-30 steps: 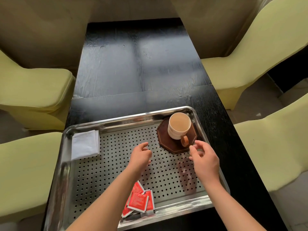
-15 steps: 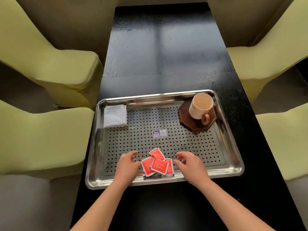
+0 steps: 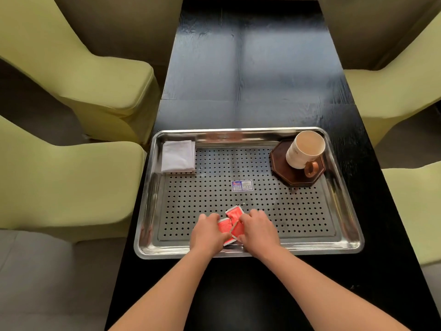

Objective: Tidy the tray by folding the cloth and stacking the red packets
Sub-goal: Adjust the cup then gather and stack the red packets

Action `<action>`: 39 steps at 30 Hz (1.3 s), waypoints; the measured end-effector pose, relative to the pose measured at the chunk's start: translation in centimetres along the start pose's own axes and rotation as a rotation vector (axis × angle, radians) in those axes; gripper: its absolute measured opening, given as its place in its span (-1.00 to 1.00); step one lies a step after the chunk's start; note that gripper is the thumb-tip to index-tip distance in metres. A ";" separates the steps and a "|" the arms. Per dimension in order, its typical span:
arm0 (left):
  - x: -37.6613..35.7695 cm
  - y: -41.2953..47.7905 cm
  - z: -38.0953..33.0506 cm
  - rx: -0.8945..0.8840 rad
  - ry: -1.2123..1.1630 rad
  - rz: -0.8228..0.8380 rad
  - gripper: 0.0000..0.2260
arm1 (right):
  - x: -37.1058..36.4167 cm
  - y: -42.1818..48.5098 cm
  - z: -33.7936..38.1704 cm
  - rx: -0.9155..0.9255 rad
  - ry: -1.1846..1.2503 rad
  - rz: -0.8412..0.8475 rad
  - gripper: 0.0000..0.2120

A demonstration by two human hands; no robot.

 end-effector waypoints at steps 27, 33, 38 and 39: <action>2.4 -0.2 2.1 -0.013 -0.279 -0.263 -0.77 | -0.4 -0.5 -0.4 0.032 0.463 -0.076 -0.77; 1.6 3.1 0.9 -0.046 0.128 0.007 -0.36 | -0.6 0.5 0.0 0.111 0.368 -0.029 -0.65; 1.9 4.2 0.3 -0.216 0.305 -0.043 -0.54 | 0.3 3.1 0.2 0.028 0.312 -0.194 -0.71; 2.0 4.2 0.4 -0.234 0.319 -0.084 -0.58 | 0.0 3.7 0.5 0.045 0.263 -0.136 -0.67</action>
Point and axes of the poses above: each hand's wrist, its own y-axis towards the middle knuckle, its own x-axis out of the back of the hand, z = x × y, the point moved 4 cm from there along y, towards the middle knuckle, and after that the axes turned 11 degrees about -z, right-handed, at the moved point
